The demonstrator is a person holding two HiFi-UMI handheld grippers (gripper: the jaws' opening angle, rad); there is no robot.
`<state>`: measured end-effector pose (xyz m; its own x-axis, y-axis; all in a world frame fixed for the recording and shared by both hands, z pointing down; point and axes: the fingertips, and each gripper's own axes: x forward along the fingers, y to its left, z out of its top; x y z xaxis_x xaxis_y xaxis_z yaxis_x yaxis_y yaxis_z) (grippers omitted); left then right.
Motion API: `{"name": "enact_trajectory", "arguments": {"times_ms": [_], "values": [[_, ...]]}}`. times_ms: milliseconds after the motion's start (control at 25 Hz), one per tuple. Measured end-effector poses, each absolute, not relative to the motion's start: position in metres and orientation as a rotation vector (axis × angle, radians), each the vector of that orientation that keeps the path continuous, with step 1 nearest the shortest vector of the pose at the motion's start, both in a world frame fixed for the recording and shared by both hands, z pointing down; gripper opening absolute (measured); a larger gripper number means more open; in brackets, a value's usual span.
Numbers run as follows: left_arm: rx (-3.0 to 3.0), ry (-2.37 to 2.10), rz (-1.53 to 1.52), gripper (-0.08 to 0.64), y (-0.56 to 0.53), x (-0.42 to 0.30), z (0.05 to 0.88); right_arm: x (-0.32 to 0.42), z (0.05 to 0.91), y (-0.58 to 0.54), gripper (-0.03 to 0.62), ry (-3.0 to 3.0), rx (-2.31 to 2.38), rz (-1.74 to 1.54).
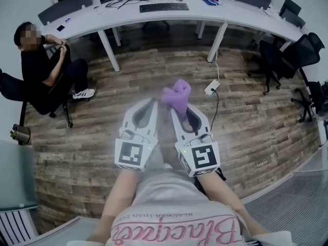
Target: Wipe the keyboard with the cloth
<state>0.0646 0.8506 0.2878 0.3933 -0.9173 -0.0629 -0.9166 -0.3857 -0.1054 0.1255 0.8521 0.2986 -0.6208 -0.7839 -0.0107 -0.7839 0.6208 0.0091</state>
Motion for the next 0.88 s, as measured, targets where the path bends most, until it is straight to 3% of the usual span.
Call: {"name": "enact_trajectory", "arguments": {"times_ms": [880], "values": [[-2.561,1.608,-0.001,0.008,0.647,0.006,0.288,0.061,0.305,0.653,0.091,2.856,-1.411,0.036]]}}
